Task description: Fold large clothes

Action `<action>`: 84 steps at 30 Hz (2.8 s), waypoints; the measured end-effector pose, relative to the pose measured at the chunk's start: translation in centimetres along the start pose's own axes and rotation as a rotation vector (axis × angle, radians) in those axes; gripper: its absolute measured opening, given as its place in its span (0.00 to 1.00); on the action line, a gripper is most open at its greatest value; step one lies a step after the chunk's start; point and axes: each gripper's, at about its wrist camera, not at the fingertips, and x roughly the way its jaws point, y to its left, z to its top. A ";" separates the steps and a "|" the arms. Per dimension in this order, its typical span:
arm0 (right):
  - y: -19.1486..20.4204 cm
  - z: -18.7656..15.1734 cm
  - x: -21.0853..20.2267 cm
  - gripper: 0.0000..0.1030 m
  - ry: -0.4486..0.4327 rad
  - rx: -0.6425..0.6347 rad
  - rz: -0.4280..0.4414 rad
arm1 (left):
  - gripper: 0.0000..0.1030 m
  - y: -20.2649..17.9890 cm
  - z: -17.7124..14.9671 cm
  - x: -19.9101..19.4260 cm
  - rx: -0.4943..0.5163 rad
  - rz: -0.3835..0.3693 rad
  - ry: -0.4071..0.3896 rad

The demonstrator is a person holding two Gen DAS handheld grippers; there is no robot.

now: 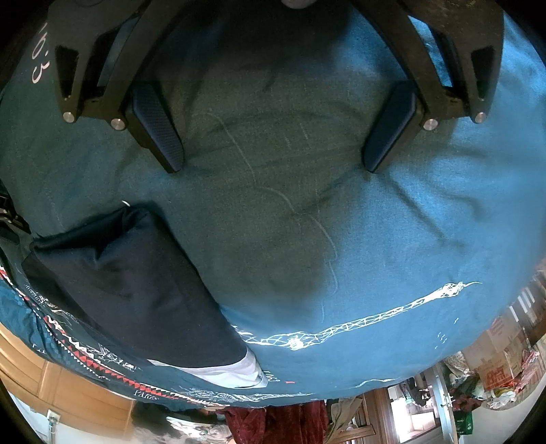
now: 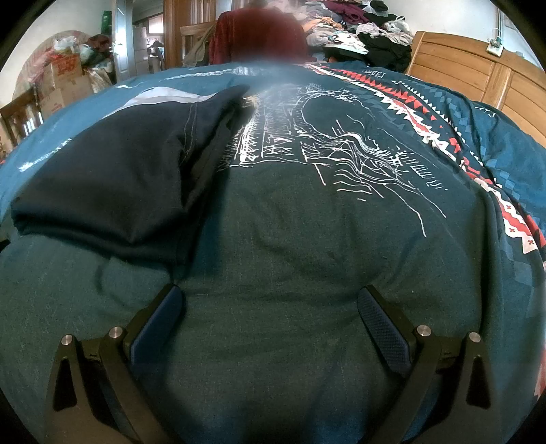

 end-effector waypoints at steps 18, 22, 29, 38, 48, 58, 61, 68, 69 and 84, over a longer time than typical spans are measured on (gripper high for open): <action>0.0 0.0 0.0 1.00 -0.001 0.000 0.000 | 1.00 0.0 0.0 0.0 0.002 0.003 0.000; 0.0 0.0 0.0 1.00 -0.001 0.000 0.000 | 1.00 0.0 0.0 0.0 0.003 0.003 0.001; 0.1 0.0 0.0 1.00 -0.001 0.000 0.000 | 1.00 0.0 0.0 0.0 0.000 -0.003 0.006; 0.0 0.0 0.1 1.00 -0.002 0.001 0.000 | 1.00 0.1 0.3 0.2 -0.001 -0.007 0.028; 0.4 0.0 0.0 1.00 -0.004 -0.010 -0.017 | 1.00 0.0 0.5 0.3 -0.001 -0.007 0.030; 0.4 1.1 0.1 1.00 0.094 -0.042 -0.014 | 1.00 0.1 1.9 0.9 -0.024 0.011 0.128; 0.7 1.9 0.1 1.00 0.191 -0.027 -0.024 | 1.00 0.0 2.7 1.4 -0.062 0.034 0.185; 1.0 1.6 -0.6 1.00 0.247 0.028 -0.012 | 1.00 -0.3 1.8 1.3 -0.104 0.075 0.071; 0.9 1.5 -0.7 1.00 0.250 0.046 -0.006 | 1.00 -0.3 1.6 1.3 -0.106 0.072 0.064; 0.8 -0.6 -0.5 1.00 0.168 0.184 0.015 | 1.00 0.1 1.3 0.9 -0.110 0.060 0.011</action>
